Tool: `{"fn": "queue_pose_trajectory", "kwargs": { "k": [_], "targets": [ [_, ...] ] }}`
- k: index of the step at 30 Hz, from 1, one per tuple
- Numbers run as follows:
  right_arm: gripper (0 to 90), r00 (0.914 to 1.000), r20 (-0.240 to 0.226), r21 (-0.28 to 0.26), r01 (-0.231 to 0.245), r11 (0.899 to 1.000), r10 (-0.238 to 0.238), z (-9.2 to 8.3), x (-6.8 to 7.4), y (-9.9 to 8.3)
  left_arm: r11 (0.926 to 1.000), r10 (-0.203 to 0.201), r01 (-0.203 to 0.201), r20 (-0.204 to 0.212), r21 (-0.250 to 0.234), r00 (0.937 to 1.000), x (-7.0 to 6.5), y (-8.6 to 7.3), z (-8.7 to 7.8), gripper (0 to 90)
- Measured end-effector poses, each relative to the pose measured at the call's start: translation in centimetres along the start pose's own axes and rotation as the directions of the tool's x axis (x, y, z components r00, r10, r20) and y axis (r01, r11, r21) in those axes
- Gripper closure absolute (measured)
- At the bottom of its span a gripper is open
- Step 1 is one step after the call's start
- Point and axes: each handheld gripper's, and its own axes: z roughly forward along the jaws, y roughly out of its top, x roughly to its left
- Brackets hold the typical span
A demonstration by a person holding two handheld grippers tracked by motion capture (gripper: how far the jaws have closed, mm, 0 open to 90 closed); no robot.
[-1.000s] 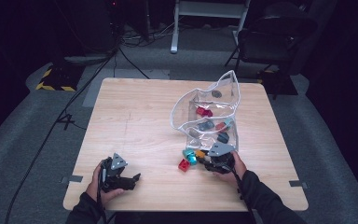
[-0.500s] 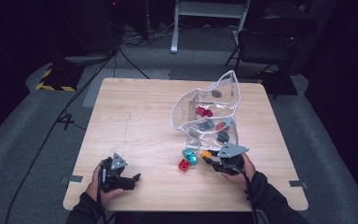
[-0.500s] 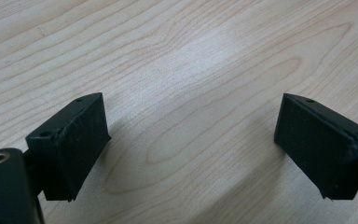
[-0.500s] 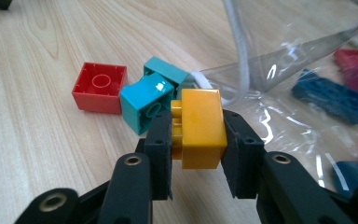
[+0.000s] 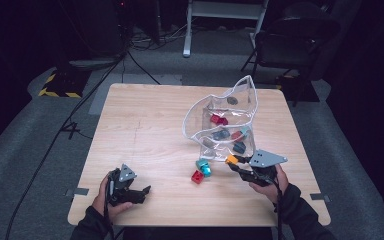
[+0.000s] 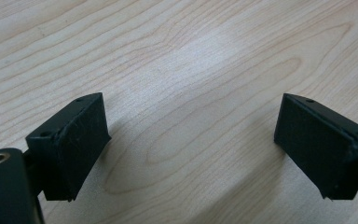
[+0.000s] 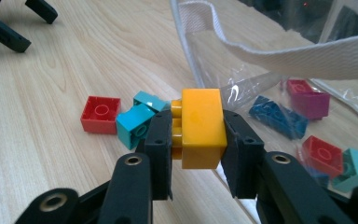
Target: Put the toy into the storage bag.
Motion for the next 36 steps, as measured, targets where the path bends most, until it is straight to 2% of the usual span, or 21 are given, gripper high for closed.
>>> {"fn": "queue_pose_trajectory", "kwargs": {
  "k": [16, 36],
  "targets": [
    [66.9, 0.9988, 0.043, -0.072, -0.020, 0.997, 0.023, -2.4, -1.2, 1.1, 1.0000, 0.000, 0.000, 0.000, 0.000, 1.0000, 0.0, 0.0, 0.0, 10.1],
    [66.8, 0.9952, 0.082, -0.119, -0.043, 0.992, 0.053, -4.3, -2.4, 1.9, 1.0000, 0.000, 0.000, 0.000, 0.000, 1.0000, 0.0, 0.0, 0.0, 10.1]
  ]
}}
